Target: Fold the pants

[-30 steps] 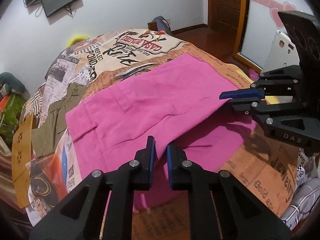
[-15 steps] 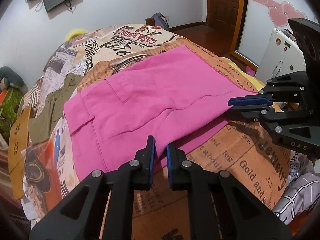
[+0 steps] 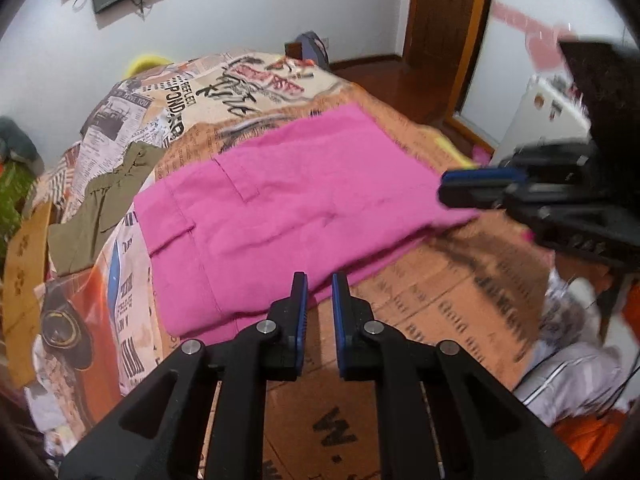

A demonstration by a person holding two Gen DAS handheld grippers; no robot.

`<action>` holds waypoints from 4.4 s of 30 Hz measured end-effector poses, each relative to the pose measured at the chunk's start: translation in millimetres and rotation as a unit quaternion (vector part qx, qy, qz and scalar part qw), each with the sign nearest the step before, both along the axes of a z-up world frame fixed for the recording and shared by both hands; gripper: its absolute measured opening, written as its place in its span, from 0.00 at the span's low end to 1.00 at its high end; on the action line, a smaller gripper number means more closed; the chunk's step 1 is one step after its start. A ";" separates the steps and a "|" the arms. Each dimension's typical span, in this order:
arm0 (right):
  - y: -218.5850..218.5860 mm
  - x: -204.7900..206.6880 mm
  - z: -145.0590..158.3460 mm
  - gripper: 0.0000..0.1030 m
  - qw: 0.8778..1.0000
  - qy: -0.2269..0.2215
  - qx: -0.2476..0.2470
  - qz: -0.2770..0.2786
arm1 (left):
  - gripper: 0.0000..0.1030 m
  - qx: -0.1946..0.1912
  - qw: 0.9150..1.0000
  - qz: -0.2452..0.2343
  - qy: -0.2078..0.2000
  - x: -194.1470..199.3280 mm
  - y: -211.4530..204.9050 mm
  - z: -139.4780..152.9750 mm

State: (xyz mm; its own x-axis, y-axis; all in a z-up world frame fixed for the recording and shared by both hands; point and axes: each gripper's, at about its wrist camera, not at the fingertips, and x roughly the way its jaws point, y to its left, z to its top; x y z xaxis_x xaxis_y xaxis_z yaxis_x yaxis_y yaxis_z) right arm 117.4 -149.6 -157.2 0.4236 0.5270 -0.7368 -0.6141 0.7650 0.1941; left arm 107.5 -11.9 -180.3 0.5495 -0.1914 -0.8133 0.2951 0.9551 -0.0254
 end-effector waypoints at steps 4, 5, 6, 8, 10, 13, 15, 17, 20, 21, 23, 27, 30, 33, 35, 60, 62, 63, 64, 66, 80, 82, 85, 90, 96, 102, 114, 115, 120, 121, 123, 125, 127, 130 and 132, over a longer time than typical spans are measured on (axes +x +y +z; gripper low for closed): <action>10.9 16.9 -1.7 0.31 0.999 0.015 0.022 -0.018 | 0.11 -0.016 0.999 0.044 -0.004 17.7 14.4 9.9; 15.2 20.9 -4.7 0.32 0.999 0.022 0.031 -0.021 | 0.11 -0.023 0.998 0.055 0.001 24.9 19.2 8.1; 18.4 22.6 -7.4 0.33 0.999 0.028 0.036 -0.021 | 0.11 -0.030 0.998 0.062 0.007 29.8 22.7 5.4; 26.8 26.0 -15.5 0.33 0.998 0.041 0.036 -0.021 | 0.11 -0.039 0.996 0.080 0.026 40.9 30.3 -7.2; 34.2 29.5 -28.5 0.33 0.998 0.059 0.034 -0.017 | 0.11 -0.036 0.995 0.087 0.041 44.0 34.1 -20.6; 37.2 32.5 -49.8 0.33 0.995 0.097 0.023 -0.011 | 0.11 -0.028 0.995 0.085 0.052 38.1 37.1 -37.0; 32.5 29.8 -56.7 0.33 0.995 0.095 0.022 -0.008 | 0.11 -0.027 0.995 0.080 0.045 31.5 38.2 -38.2; 25.0 27.3 -55.6 0.33 0.996 0.091 0.017 -0.007 | 0.11 -0.033 0.995 0.080 0.042 26.3 43.2 -35.6; 10.2 25.9 -55.2 0.33 0.996 0.084 0.002 -0.025 | 0.11 -0.036 0.994 0.089 0.042 23.3 51.2 -34.1; 2.7 25.6 -56.6 0.33 0.996 0.086 -0.001 -0.032 | 0.11 -0.036 0.994 0.091 0.042 22.0 52.9 -33.6; -12.8 26.0 -60.3 0.33 0.995 0.092 -0.001 -0.048 | 0.11 -0.034 0.994 0.097 0.041 18.0 57.7 -34.2; -48.1 29.8 -70.3 0.33 0.989 0.108 -0.010 -0.096 | 0.21 -0.033 0.992 0.112 0.038 10.9 66.1 -35.6; -67.9 28.5 -76.0 0.33 0.985 0.114 -0.026 -0.129 | 0.25 -0.047 0.991 0.120 0.039 7.8 72.1 -38.0; -79.9 24.8 -78.4 0.33 0.982 0.125 -0.016 -0.142 | 0.25 -0.053 0.990 0.126 0.036 5.5 72.8 -39.5; -80.1 24.1 -77.0 0.33 0.981 0.127 -0.016 -0.143 | 0.25 -0.046 0.990 0.126 0.035 4.5 70.2 -39.6; -62.4 105.6 5.3 0.34 0.988 -0.003 0.019 -0.150 | 0.30 -0.007 0.986 0.164 -0.026 107.9 111.9 17.7; -59.8 115.1 2.2 0.34 0.989 -0.003 0.017 -0.150 | 0.30 -0.006 0.986 0.168 -0.018 124.4 116.3 10.4; -57.9 120.8 -0.7 0.35 0.989 -0.002 0.015 -0.150 | 0.30 -0.006 0.986 0.169 -0.014 129.7 117.4 7.5; -56.1 126.9 -4.3 0.35 0.989 0.000 0.012 -0.150 | 0.30 -0.008 0.985 0.170 -0.007 139.2 120.1 2.0; -53.7 137.1 -11.2 0.35 0.989 0.004 0.008 -0.150 | 0.30 -0.011 0.985 0.170 0.002 149.0 122.2 -5.9; -43.8 205.7 -77.1 0.41 0.988 0.049 -0.044 -0.143 | 0.41 -0.022 0.986 0.159 0.049 170.3 121.3 -64.3; -43.7 211.7 -86.0 0.41 0.987 0.059 -0.052 -0.142 | 0.41 -0.023 0.987 0.153 0.048 169.0 118.9 -64.0; -43.3 212.5 -91.8 0.41 0.988 0.049 -0.053 -0.140 | 0.37 -0.022 0.988 0.146 0.047 167.2 115.4 -63.0; -37.0 210.6 -90.7 0.14 0.986 0.022 -0.084 -0.142 | 0.13 -0.015 0.990 0.138 0.037 163.7 109.4 -59.3; -45.7 216.2 -91.1 0.06 0.986 0.027 -0.076 -0.149 | 0.09 0.020 0.991 0.130 0.024 156.6 104.8 -55.0; -38.9 216.8 -93.9 0.06 0.984 0.025 -0.097 -0.145 | 0.00 0.061 0.988 0.142 0.027 147.3 114.5 -71.6; -17.0 202.5 -41.0 0.26 0.991 0.011 -0.069 -0.115 | 0.08 0.020 0.992 0.123 -0.007 154.6 105.3 -14.8; -10.2 199.4 -34.3 0.27 0.993 0.006 -0.058 -0.104 | 0.10 0.015 0.993 0.118 -0.006 159.0 100.4 -11.8; 30.5 192.1 -29.2 0.28 0.998 0.011 -0.039 -0.047 | 0.12 0.005 0.995 0.094 0.025 182.1 72.8 -25.0; 40.4 191.7 -33.9 0.28 0.998 0.020 -0.037 -0.037 | 0.12 0.011 0.995 0.092 0.038 187.6 67.5 -33.6; 56.0 194.3 -47.0 0.28 0.998 0.043 -0.042 -0.018 | 0.12 0.016 0.994 0.094 0.061 195.0 63.6 -48.1; 67.5 194.1 -63.5 0.28 0.997 0.063 -0.053 -0.003 | 0.16 0.021 0.993 0.095 0.073 196.9 64.4 -60.1; 72.5 194.0 -78.4 0.27 0.995 0.074 -0.072 0.005 | 0.26 0.029 0.993 0.097 0.068 195.3 66.6 -64.7; 66.1 193.9 -88.9 0.28 0.995 0.080 -0.059 0.007 | 0.40 0.038 0.993 0.100 0.048 190.7 72.9 -65.6; 59.4 195.4 -88.5 0.28 0.995 0.087 -0.057 -0.003 | 0.41 0.032 0.994 0.095 0.046 187.9 75.9 -66.1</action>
